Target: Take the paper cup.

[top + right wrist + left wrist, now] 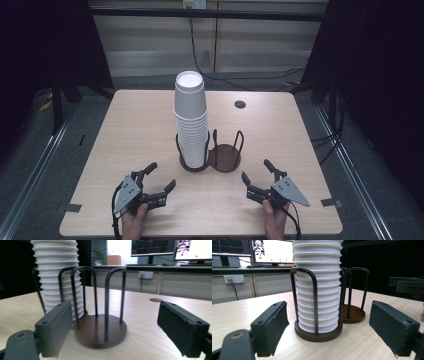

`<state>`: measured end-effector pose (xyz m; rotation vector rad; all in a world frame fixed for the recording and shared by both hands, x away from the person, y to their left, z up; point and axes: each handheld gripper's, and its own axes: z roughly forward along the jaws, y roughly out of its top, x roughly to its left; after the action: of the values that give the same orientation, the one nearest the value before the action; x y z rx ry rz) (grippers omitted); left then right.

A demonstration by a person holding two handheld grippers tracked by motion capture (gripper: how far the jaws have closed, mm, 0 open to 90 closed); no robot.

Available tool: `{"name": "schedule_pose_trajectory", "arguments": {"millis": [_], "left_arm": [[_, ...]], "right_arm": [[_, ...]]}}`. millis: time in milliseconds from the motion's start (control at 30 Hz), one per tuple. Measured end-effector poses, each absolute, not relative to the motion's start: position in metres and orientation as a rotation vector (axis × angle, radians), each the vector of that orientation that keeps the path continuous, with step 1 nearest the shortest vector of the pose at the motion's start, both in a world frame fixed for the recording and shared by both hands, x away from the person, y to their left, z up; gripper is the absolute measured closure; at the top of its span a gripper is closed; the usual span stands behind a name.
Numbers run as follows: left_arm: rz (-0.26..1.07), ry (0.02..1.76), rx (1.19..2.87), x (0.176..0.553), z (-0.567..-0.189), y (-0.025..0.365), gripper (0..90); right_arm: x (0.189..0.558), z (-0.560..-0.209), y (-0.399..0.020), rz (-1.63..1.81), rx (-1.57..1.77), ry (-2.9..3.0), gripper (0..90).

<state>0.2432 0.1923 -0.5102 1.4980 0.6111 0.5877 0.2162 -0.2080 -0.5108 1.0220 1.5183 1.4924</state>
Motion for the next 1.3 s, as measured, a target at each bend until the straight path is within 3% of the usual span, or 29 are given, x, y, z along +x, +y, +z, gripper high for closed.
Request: {"name": "schedule_pose_trajectory", "arguments": {"millis": [667,1300], "left_arm": [[0.584,0.609,1.498,0.243,-0.51,0.192,15.5],[0.582,0.607,1.499,0.243,-0.51,0.193,15.5]], "right_arm": [[0.218,-0.506,-0.203,1.483,1.113,1.592,14.6],[0.218,-0.476,-0.196,1.611,0.984,1.704,18.7]]}}
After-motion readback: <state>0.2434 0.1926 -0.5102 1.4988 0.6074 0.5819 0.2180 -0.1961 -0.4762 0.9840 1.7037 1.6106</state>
